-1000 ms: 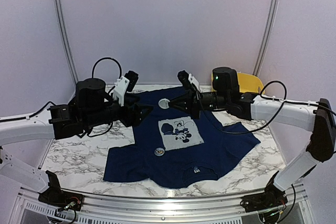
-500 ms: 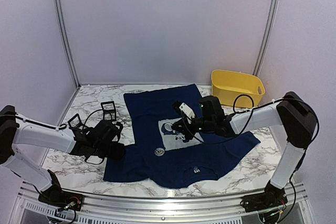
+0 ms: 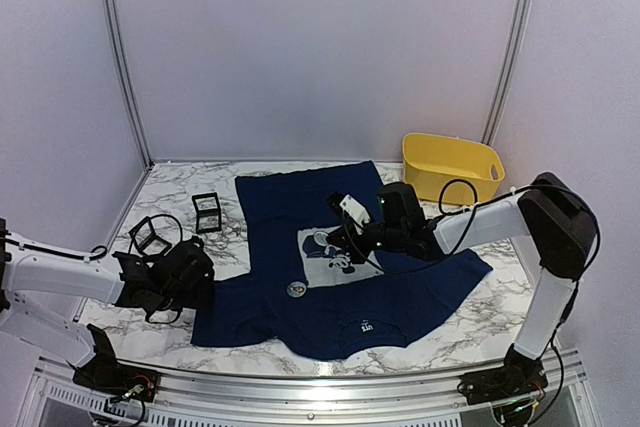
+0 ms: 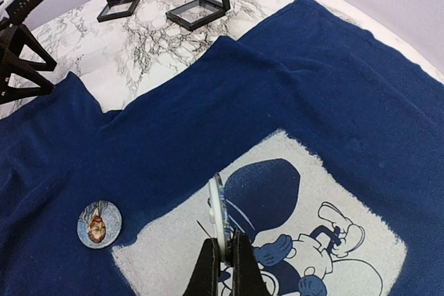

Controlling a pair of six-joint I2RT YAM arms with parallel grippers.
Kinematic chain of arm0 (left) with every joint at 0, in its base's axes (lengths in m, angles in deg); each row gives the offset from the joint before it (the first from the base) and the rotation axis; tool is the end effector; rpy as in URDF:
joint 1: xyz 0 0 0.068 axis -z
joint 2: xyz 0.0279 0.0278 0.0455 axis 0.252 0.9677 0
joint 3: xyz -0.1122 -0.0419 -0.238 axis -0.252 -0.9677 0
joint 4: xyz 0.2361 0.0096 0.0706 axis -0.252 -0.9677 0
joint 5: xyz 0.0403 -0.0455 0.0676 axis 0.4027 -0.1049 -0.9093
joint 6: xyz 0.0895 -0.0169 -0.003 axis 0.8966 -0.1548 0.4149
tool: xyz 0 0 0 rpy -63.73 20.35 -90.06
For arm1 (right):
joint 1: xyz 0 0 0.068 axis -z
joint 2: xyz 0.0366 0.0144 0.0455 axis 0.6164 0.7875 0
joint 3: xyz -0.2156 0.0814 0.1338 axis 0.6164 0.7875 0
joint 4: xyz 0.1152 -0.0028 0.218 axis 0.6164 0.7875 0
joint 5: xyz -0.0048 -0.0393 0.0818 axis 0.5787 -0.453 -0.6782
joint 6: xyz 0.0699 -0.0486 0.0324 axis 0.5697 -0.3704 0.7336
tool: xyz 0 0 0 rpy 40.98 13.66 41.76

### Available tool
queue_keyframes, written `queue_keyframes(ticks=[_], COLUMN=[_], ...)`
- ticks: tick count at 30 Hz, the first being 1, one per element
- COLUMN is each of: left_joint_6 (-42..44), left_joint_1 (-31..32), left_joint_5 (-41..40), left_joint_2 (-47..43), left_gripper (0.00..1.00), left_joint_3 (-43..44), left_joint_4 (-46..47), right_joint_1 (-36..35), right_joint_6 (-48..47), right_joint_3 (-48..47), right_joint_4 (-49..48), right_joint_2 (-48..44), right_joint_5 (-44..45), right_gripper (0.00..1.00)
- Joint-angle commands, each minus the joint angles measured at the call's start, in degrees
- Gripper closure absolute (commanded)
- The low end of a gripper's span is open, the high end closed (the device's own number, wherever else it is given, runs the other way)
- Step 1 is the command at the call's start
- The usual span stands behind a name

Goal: Pin the brooch onto the clothing

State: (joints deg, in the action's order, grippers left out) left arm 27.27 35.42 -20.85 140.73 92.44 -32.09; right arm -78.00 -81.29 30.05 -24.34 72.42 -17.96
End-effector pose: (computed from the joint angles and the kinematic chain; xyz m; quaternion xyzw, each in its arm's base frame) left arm 0.1754 -0.1550 0.1157 0.0316 0.9344 -0.0502 0.3513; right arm 0.2897 0.2814 0.1494 -0.4304 0.7439 0.2887 0.4219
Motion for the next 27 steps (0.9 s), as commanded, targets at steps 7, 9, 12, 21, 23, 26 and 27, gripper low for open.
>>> queue_keyframes(ticks=[7,9,12,21,23,26,27], left_joint_6=[34.1,37.8,45.1,48.8,46.0,42.0,40.8], left_joint_1=[3.3,5.2,8.0,9.1,7.5,4.4,3.4], left_joint_5=[16.2,20.6,28.9,32.4,31.7,29.3,28.0], left_joint_2=[13.8,18.5,22.2,30.6,30.3,30.6,30.7], left_gripper=[0.39,0.42,0.48,0.58,0.57,0.57,0.57], left_joint_3=[15.0,19.0,21.8,25.0,24.5,26.1,26.5], left_joint_4=[22.8,23.6,25.2,26.7,28.8,28.9,28.9], right_joint_1=[0.6,0.9,2.0,3.1,3.2,3.3,3.3], right_joint_6=[-2.2,-2.4,-1.7,-1.1,-1.0,-1.4,-1.4], right_joint_3=[-3.8,-3.9,-3.4,0.6,1.0,0.6,0.4], right_joint_4=[-3.0,-2.8,-2.5,-3.1,-3.4,-3.2,-3.3], right_joint_2=[0.9,0.7,0.0,-2.3,-2.7,-2.4,-2.3], right_joint_5=[3.1,3.3,2.9,3.3,3.3,3.1,3.0], right_gripper=[1.00,1.00,1.00,1.00,1.00,1.00,1.00])
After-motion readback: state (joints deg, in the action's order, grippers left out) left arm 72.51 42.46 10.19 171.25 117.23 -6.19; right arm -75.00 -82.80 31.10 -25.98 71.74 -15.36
